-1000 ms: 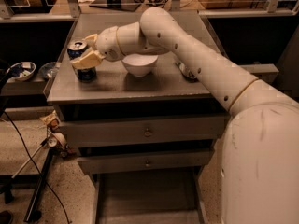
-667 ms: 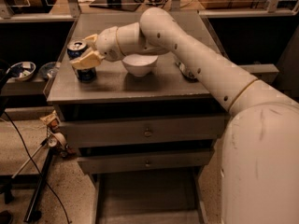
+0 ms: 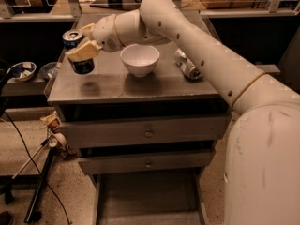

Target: Place pepsi can into bottom drawer

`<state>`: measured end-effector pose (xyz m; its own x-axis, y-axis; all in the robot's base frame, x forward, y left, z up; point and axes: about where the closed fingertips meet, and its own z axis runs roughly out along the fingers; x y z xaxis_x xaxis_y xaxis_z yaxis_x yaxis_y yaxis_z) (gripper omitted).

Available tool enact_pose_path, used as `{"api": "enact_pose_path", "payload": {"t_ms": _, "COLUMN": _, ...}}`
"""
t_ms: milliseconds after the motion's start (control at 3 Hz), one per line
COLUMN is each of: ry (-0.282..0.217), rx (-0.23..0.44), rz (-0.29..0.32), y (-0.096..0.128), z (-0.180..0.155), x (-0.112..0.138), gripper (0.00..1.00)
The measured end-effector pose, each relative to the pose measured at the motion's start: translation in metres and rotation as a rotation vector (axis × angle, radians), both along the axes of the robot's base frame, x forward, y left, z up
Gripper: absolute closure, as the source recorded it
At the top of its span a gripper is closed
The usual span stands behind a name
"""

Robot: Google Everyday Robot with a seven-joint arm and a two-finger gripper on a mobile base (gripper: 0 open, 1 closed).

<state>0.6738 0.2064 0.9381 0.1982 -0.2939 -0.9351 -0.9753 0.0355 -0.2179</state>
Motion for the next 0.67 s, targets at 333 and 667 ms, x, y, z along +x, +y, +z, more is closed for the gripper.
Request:
{"api": "enact_pose_path", "payload": {"t_ms": 333, "ry": 0.001, "rx": 0.0, "rz": 0.0, "y": 0.0, "z": 0.0, "x": 0.0, "gripper": 1.0}}
{"api": "enact_pose_path", "payload": {"t_ms": 667, "ry": 0.02, "rx": -0.003, "rz": -0.004, "y": -0.005, "z": 0.004, "x": -0.021, "gripper": 1.0}}
